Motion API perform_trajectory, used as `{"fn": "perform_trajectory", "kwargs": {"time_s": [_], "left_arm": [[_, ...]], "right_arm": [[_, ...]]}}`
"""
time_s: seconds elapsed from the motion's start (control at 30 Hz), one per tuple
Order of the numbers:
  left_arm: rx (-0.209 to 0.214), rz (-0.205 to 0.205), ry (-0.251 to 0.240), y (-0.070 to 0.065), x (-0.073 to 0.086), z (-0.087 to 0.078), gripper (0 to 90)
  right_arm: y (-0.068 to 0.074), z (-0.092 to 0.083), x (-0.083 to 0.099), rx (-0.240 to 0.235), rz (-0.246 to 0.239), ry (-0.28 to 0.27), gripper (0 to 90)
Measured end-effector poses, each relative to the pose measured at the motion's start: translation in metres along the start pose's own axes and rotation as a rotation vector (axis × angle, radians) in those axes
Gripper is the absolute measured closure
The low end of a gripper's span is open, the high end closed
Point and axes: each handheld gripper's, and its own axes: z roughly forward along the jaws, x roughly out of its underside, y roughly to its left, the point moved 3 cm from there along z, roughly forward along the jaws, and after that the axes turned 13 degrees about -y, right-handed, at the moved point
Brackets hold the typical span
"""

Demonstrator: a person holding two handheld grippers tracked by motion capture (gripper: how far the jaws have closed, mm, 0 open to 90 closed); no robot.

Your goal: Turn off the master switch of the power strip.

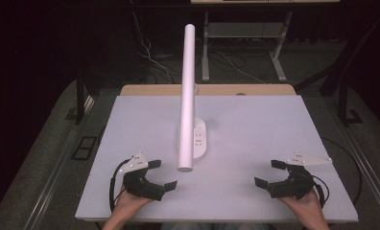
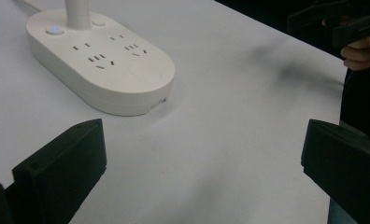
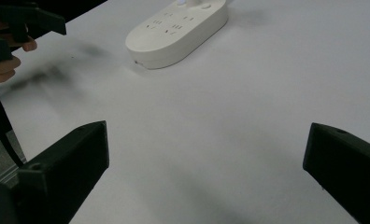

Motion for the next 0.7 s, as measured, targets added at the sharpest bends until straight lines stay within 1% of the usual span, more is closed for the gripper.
{"fn": "perform_trajectory", "kwargs": {"time_s": [0.2,0.27,0.5,0.57,0.63,0.7], "left_arm": [[0.003,-0.009,-0.009,0.0002,-0.0004,-0.0011,0.0],[0.006,-0.005,-0.007,-0.0002,-0.0002,-0.0011,0.0],[0.011,-0.005,0.005,-0.0007,0.0005,0.0002,0.0],[0.011,-0.004,0.007,-0.0006,0.0004,0.0002,0.0],[0.01,-0.001,0.006,-0.0004,0.0003,0.0002,0.0],[0.004,-0.007,0.006,0.0001,-0.0001,0.0,0.0]], "right_arm": [[0.0004,-0.0003,0.0013,0.002,0.003,0.017,0.0],[0.0003,-0.0003,0.0019,0.003,-0.003,0.02,0.0],[0.0014,-0.0016,0.0031,0.0,0.008,0.031,0.0],[0.0013,-0.0018,0.0032,-0.004,0.003,0.036,0.0],[0.0019,-0.002,0.0033,-0.009,0.01,0.044,0.0],[0.0016,-0.002,0.0036,-0.012,0.012,0.047,0.0]]}}
